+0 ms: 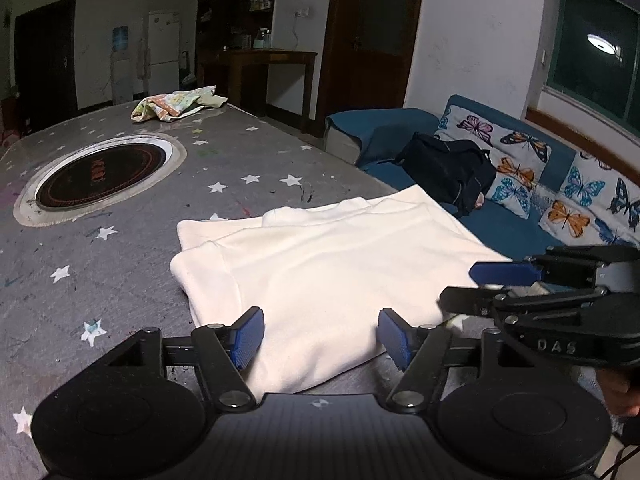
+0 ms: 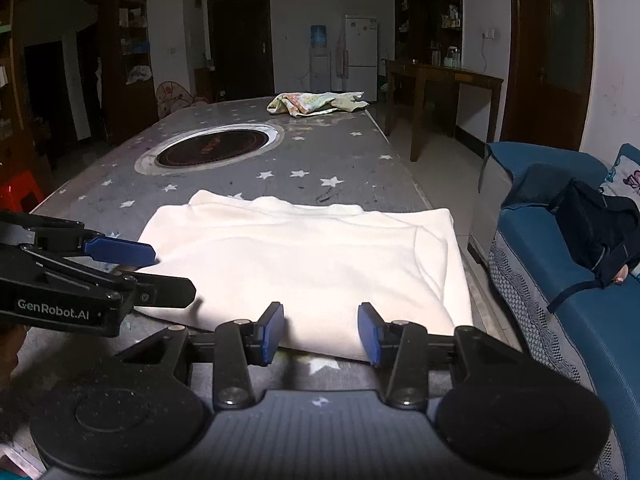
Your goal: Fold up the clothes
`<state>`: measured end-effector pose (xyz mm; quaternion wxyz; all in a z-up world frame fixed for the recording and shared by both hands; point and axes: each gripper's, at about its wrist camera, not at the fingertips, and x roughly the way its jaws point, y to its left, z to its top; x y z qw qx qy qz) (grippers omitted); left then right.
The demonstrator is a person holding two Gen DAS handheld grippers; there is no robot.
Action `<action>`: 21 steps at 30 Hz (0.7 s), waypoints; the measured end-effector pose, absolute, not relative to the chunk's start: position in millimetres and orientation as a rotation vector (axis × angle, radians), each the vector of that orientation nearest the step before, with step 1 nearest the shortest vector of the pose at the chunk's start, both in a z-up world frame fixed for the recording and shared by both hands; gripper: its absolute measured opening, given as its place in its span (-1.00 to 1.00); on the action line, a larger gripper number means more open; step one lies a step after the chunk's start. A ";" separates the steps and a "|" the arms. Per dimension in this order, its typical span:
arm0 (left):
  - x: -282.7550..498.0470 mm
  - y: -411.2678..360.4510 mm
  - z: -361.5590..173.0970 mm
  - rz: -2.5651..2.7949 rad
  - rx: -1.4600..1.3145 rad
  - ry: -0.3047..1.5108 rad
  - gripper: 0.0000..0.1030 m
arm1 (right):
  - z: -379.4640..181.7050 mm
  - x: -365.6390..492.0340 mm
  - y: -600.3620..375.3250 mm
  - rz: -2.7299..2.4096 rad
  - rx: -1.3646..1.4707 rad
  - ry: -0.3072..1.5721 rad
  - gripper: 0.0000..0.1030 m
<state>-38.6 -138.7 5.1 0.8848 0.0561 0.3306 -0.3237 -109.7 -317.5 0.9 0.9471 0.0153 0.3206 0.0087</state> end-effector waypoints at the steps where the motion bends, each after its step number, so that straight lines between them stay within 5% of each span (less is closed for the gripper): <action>1: -38.5 -138.3 5.7 -0.672 0.109 0.692 0.33 | 1.2 -109.6 -317.1 0.018 0.030 0.653 -0.20; 21: -47.8 -134.8 11.9 -0.646 0.099 0.708 0.67 | 3.3 -115.6 -310.9 0.012 0.045 0.651 0.09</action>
